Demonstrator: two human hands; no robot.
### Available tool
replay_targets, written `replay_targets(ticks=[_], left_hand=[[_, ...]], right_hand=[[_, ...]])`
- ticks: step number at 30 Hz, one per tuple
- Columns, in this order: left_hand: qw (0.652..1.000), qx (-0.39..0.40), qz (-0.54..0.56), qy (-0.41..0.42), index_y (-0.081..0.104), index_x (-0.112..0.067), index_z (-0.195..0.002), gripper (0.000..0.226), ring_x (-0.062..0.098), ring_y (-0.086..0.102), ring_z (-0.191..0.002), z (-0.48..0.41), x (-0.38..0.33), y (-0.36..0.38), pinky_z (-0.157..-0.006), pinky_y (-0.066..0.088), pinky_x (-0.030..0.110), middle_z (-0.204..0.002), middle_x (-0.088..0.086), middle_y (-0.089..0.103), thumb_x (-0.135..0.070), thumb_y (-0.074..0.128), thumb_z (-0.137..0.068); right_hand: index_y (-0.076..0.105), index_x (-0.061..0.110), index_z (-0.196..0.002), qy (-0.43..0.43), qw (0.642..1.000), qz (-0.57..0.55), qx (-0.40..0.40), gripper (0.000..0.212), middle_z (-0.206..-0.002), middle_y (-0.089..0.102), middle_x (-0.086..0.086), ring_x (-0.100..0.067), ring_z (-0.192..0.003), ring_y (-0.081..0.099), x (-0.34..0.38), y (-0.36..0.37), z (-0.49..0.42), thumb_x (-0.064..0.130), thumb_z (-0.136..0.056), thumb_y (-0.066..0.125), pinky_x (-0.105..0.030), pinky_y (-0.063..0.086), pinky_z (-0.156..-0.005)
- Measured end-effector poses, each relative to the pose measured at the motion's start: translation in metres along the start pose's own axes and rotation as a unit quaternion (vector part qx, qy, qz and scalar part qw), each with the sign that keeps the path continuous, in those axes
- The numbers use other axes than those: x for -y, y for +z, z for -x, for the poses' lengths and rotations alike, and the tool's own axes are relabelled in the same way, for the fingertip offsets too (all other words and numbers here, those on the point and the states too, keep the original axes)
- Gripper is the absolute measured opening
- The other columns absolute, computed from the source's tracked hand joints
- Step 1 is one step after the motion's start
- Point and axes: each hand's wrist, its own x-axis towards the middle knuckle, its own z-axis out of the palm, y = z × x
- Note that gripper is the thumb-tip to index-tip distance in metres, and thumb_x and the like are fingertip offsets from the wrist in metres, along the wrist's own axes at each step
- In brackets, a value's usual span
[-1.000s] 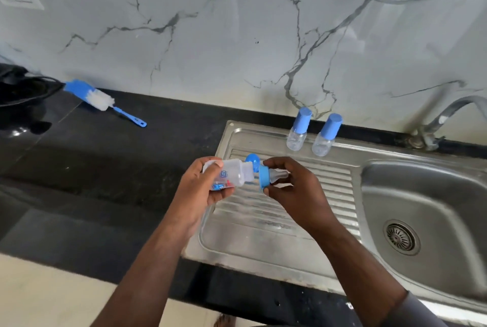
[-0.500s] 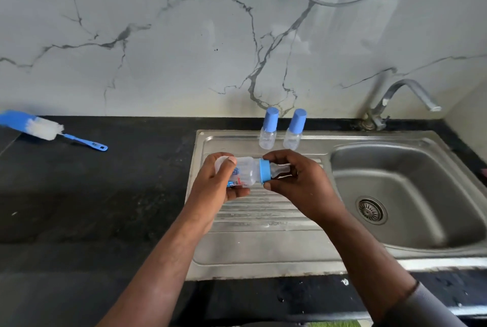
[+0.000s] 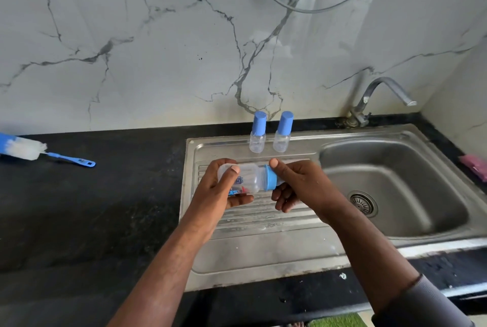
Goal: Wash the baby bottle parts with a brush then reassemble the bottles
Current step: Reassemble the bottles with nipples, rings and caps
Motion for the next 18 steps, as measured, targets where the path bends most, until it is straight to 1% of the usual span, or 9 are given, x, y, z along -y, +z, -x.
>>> replay_targets(ticks=[2, 5, 8, 9, 11, 13, 15, 17, 18], left_hand=[[1.000, -0.005, 0.002, -0.001, 0.056, -0.022, -0.119, 0.019, 0.023, 0.073, -0.089, 0.001, 0.002, 0.002, -0.070, 0.061, 0.031, -0.115, 0.013, 0.059, -0.031, 0.052, -0.103], [1.000, -0.012, 0.006, -0.008, 0.056, -0.025, -0.117, 0.017, 0.023, 0.074, -0.090, 0.002, 0.005, 0.007, -0.069, 0.061, 0.030, -0.114, 0.011, 0.059, -0.032, 0.053, -0.102], [0.999, -0.024, 0.032, -0.002, 0.055, -0.023, -0.117, 0.017, 0.021, 0.074, -0.087, 0.002, 0.004, 0.012, -0.069, 0.061, 0.031, -0.110, 0.008, 0.061, -0.030, 0.053, -0.102], [0.999, -0.028, 0.042, 0.000, 0.055, -0.022, -0.117, 0.017, 0.020, 0.074, -0.087, 0.002, 0.003, 0.012, -0.069, 0.061, 0.032, -0.110, 0.009, 0.062, -0.029, 0.054, -0.102], [0.998, -0.036, 0.048, 0.003, 0.055, -0.021, -0.118, 0.018, 0.022, 0.074, -0.089, 0.001, 0.002, 0.011, -0.069, 0.061, 0.032, -0.111, 0.010, 0.061, -0.029, 0.054, -0.101], [0.999, -0.033, 0.030, 0.008, 0.055, -0.023, -0.117, 0.017, 0.023, 0.074, -0.090, 0.000, 0.002, 0.011, -0.070, 0.061, 0.032, -0.114, 0.010, 0.060, -0.029, 0.054, -0.101], [1.000, -0.019, 0.020, 0.010, 0.054, -0.023, -0.118, 0.017, 0.020, 0.074, -0.087, 0.000, -0.001, 0.011, -0.070, 0.061, 0.031, -0.114, 0.010, 0.059, -0.029, 0.053, -0.102], [0.999, 0.003, 0.022, 0.023, 0.053, -0.020, -0.121, 0.020, 0.017, 0.074, -0.087, -0.002, -0.003, 0.013, -0.070, 0.061, 0.031, -0.114, 0.011, 0.058, -0.028, 0.052, -0.103], [0.999, 0.008, 0.021, 0.030, 0.053, -0.018, -0.122, 0.021, 0.017, 0.073, -0.089, 0.002, -0.002, 0.010, -0.069, 0.061, 0.031, -0.114, 0.011, 0.057, -0.027, 0.052, -0.103]], right_hand=[[0.072, 0.002, -0.095, -0.007, 1.000, -0.008, -0.010, 0.052, -0.082, 0.072, -0.021, -0.036, -0.065, 0.071, -0.003, 0.003, 0.000, 0.052, -0.091, 0.061, -0.041, 0.060, -0.060], [0.068, 0.008, -0.105, -0.052, 0.996, -0.032, -0.059, 0.024, -0.098, 0.068, -0.015, -0.032, -0.074, 0.073, -0.005, 0.008, 0.002, 0.031, -0.097, 0.064, -0.053, 0.062, -0.068], [0.068, 0.007, -0.104, -0.093, 0.993, -0.050, -0.061, 0.015, -0.102, 0.066, -0.016, -0.028, -0.079, 0.072, -0.003, 0.004, 0.004, 0.019, -0.096, 0.067, -0.049, 0.063, -0.067], [0.069, 0.008, -0.108, -0.096, 0.993, -0.054, -0.036, 0.018, -0.106, 0.067, -0.015, -0.029, -0.084, 0.072, -0.003, 0.001, 0.004, 0.016, -0.092, 0.071, -0.047, 0.063, -0.070], [0.069, 0.017, -0.118, -0.101, 0.995, -0.012, -0.004, 0.041, -0.113, 0.069, -0.007, -0.027, -0.091, 0.072, -0.008, -0.003, 0.004, 0.006, -0.080, 0.082, -0.043, 0.062, -0.080], [0.069, 0.023, -0.117, -0.111, 0.991, 0.062, -0.026, 0.052, -0.110, 0.071, 0.000, -0.024, -0.090, 0.072, -0.012, -0.004, 0.002, 0.001, -0.074, 0.085, -0.041, 0.061, -0.085], [0.070, 0.019, -0.112, -0.115, 0.991, 0.061, -0.036, 0.043, -0.103, 0.072, -0.005, -0.027, -0.084, 0.072, -0.010, -0.006, 0.002, 0.005, -0.075, 0.086, -0.046, 0.062, -0.081], [0.071, 0.010, -0.102, -0.102, 0.993, 0.043, -0.028, 0.030, -0.087, 0.072, -0.013, -0.031, -0.070, 0.071, -0.003, -0.009, 0.005, 0.028, -0.081, 0.082, -0.047, 0.062, -0.069], [0.071, 0.005, -0.094, -0.094, 0.994, 0.043, -0.026, 0.038, -0.077, 0.071, -0.015, -0.031, -0.062, 0.068, 0.000, -0.005, 0.008, 0.041, -0.082, 0.077, -0.044, 0.060, -0.061]])
